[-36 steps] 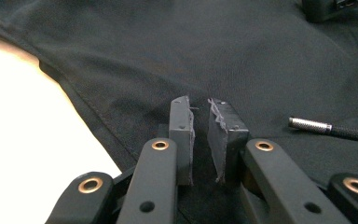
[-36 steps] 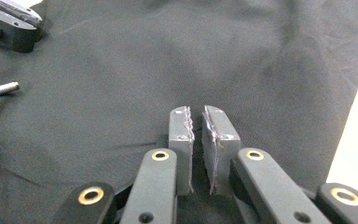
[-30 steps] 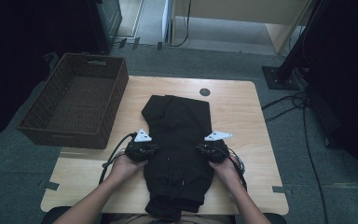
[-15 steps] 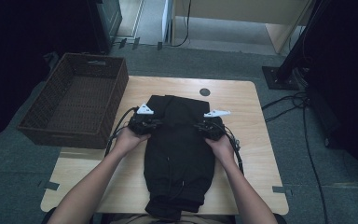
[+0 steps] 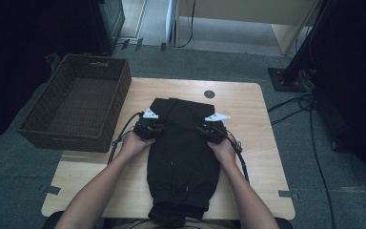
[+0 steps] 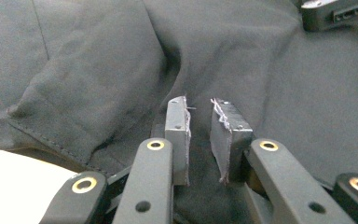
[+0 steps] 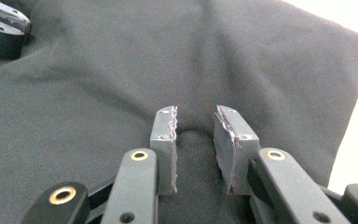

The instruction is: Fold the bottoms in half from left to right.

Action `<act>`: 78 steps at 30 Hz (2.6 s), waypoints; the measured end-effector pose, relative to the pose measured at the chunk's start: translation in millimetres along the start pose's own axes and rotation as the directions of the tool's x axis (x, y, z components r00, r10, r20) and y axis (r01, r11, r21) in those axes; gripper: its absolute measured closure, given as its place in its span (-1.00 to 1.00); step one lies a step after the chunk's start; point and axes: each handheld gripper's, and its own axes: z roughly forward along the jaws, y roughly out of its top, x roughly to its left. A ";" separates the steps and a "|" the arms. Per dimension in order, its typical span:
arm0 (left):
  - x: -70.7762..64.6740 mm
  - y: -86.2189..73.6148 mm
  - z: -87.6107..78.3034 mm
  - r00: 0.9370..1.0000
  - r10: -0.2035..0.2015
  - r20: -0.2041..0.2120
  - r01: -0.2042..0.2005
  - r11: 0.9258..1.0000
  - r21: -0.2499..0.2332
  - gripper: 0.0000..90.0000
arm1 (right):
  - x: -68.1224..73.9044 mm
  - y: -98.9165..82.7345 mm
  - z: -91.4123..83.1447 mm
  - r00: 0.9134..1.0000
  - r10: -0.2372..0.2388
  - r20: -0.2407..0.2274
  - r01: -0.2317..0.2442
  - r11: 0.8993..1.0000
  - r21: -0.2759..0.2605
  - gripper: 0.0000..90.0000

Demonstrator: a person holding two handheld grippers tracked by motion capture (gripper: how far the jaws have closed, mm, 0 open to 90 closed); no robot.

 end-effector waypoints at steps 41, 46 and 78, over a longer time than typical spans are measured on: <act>42.9 62.5 36.7 0.996 -0.005 -0.084 0.009 0.999 0.047 0.98 | -23.2 12.8 7.6 0.999 0.034 0.027 -0.035 0.999 0.036 0.44; 62.0 60.8 13.9 0.987 -0.063 -0.150 0.067 0.997 0.026 0.98 | -27.8 10.9 5.4 0.999 0.028 0.024 -0.029 0.999 0.033 0.48; 79.4 92.7 44.3 0.990 -0.103 -0.094 0.111 0.991 0.080 0.96 | -47.6 27.1 17.1 0.989 0.089 0.118 -0.096 0.994 0.058 0.86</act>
